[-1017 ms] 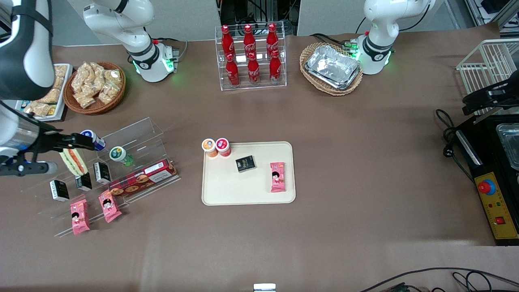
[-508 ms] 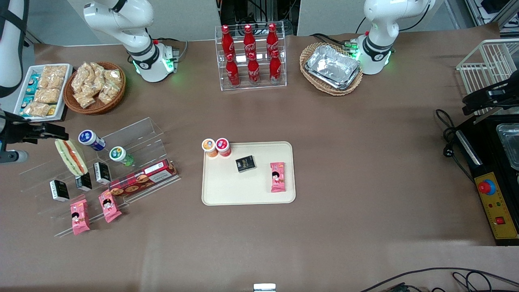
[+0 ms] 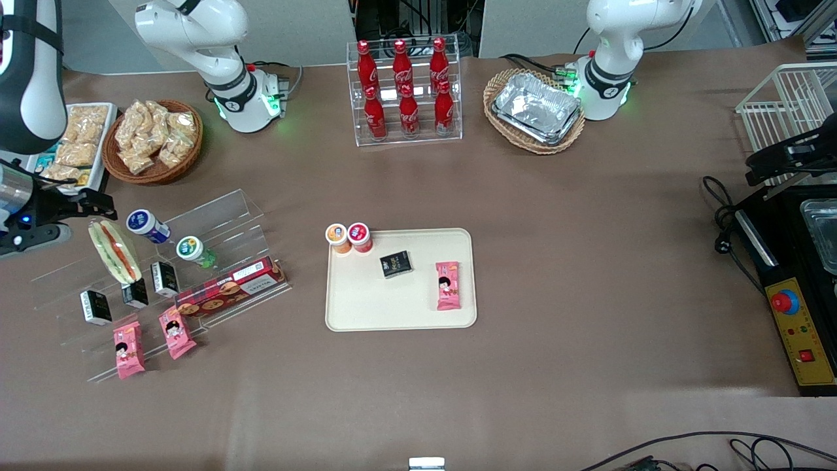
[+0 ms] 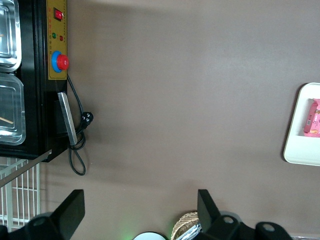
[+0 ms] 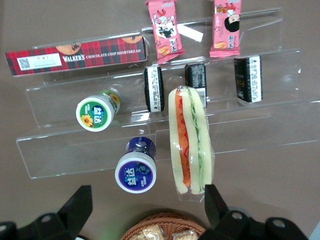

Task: Place sandwich on tray
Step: 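Lower the right gripper around the sandwich and close on it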

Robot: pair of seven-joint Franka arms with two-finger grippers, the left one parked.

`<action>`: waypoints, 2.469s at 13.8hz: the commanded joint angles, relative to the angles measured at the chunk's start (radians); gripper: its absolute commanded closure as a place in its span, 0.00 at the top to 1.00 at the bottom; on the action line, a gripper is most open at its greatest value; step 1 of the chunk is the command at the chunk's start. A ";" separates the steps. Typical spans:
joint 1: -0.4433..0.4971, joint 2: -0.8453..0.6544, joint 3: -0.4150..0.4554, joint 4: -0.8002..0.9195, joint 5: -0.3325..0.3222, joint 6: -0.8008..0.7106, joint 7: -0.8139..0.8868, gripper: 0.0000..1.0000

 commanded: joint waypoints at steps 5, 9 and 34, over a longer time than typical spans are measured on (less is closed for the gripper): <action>-0.110 -0.058 0.007 -0.160 -0.026 0.155 -0.181 1.00; -0.116 -0.064 0.002 -0.225 -0.026 0.233 -0.183 1.00; -0.145 0.046 0.005 -0.282 0.003 0.460 -0.275 0.76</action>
